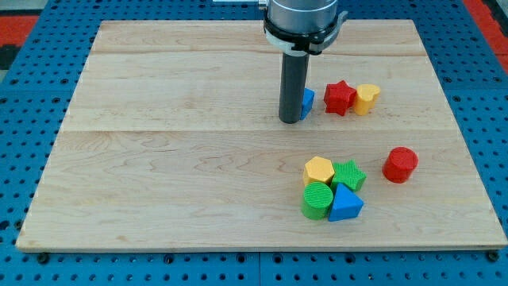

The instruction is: Keep red circle on bottom left to blue cube

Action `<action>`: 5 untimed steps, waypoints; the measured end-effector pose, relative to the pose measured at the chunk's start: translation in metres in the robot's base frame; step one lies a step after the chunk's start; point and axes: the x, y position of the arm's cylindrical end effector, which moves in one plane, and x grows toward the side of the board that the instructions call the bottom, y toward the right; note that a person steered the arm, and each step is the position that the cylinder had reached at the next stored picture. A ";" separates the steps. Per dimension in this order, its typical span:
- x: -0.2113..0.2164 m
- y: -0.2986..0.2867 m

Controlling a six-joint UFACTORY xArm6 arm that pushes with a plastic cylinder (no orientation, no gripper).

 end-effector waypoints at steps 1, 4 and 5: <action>0.005 -0.018; 0.037 0.194; 0.087 0.217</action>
